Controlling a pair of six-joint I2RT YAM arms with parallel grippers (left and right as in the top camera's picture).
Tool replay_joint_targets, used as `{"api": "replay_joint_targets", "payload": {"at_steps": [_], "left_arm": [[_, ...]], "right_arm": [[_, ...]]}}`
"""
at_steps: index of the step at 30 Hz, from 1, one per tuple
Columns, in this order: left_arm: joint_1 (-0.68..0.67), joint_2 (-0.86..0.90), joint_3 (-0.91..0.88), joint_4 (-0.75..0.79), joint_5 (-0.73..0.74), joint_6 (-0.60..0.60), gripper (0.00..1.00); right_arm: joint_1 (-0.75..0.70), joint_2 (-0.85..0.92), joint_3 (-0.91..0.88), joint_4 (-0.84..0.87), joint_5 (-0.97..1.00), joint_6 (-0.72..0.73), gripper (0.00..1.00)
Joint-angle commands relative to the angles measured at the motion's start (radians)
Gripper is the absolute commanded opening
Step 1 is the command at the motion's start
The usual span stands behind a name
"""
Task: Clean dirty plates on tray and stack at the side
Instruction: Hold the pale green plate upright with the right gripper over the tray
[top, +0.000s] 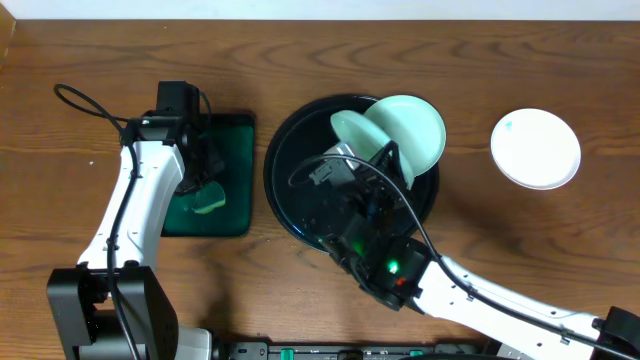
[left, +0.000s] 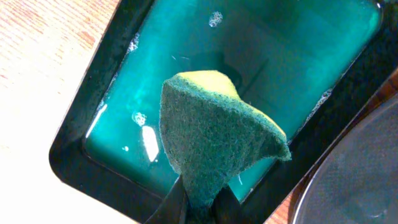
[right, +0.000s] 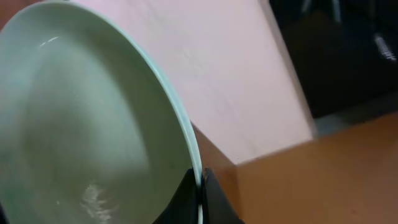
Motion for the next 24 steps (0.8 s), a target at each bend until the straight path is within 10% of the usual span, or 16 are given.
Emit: {"api": "replay_joint_targets", "payload": {"at_steps": [1, 7, 15, 24], "left_arm": [[0.003, 0.002, 0.007, 0.001, 0.0, 0.017, 0.07], [0.003, 0.002, 0.007, -0.007, 0.0, 0.017, 0.07], [0.003, 0.002, 0.007, -0.006, 0.0, 0.017, 0.07], [0.003, 0.002, 0.007, -0.006, 0.0, 0.017, 0.07]], "right_arm": [[0.03, -0.003, 0.019, -0.089, -0.144, 0.364, 0.01], [-0.072, -0.002, 0.019, -0.266, -0.554, 0.753, 0.01], [-0.138, -0.002, 0.019, -0.181, 0.113, 0.308, 0.01], [-0.09, -0.002, 0.019, 0.204, 0.061, -0.282, 0.01]]}}
